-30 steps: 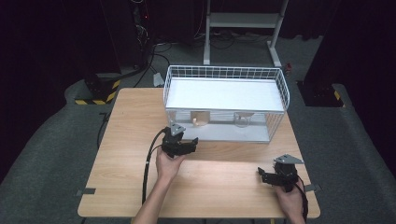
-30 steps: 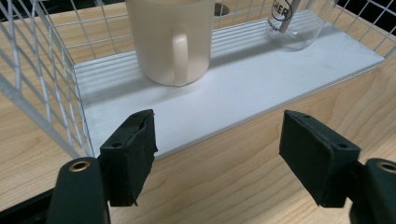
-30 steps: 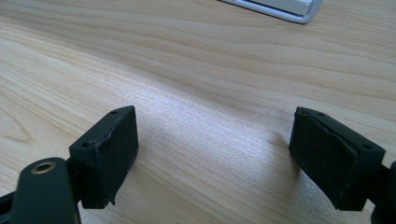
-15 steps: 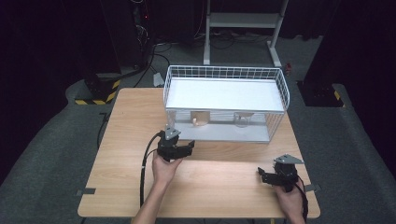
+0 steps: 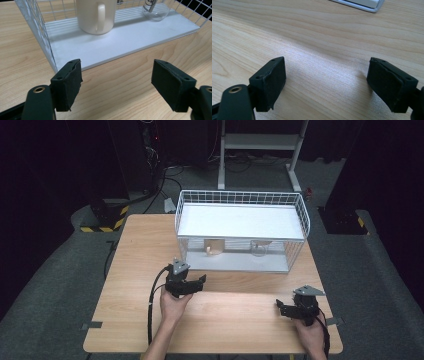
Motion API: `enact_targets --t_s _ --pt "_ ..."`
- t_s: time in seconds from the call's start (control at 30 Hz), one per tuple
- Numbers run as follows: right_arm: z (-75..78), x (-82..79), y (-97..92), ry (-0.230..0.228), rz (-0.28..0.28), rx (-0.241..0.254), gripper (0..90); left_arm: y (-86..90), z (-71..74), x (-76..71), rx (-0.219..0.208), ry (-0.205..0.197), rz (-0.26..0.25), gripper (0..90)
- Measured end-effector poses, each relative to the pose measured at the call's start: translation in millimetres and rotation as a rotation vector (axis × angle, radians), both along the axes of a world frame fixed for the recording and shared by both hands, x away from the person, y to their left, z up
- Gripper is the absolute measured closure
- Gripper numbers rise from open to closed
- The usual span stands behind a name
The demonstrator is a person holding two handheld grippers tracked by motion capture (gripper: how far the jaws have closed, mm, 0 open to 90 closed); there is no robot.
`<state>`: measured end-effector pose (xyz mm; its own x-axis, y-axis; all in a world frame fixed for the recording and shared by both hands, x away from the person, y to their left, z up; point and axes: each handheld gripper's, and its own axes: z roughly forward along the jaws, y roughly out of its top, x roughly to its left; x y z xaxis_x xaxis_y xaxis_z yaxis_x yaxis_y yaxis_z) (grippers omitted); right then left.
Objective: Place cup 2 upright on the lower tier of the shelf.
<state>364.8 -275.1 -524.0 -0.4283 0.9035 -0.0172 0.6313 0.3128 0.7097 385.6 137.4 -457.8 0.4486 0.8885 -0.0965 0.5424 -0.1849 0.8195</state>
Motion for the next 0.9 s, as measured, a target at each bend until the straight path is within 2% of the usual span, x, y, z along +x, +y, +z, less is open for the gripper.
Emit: enact_targets --t_s 0.37,0.53,0.8,0.9 --pt "0.0 0.0 0.0 0.0 0.0 0.0 15.8 6.4 -5.1 -7.1 -0.004 -0.004 0.02 24.5" --pt "0.1 -0.1 0.2 0.002 -0.002 0.002 15.8 8.5 -7.7 -10.5 0.007 -0.002 0.025 24.1" --pt "0.1 -0.2 0.4 0.004 -0.004 0.003 15.8 13.7 -12.2 -16.6 -0.009 0.005 0.038 23.3" --pt "0.1 -0.1 0.2 0.002 -0.002 0.002 15.8 15.0 -12.5 -19.3 0.016 -0.001 0.04 23.2"
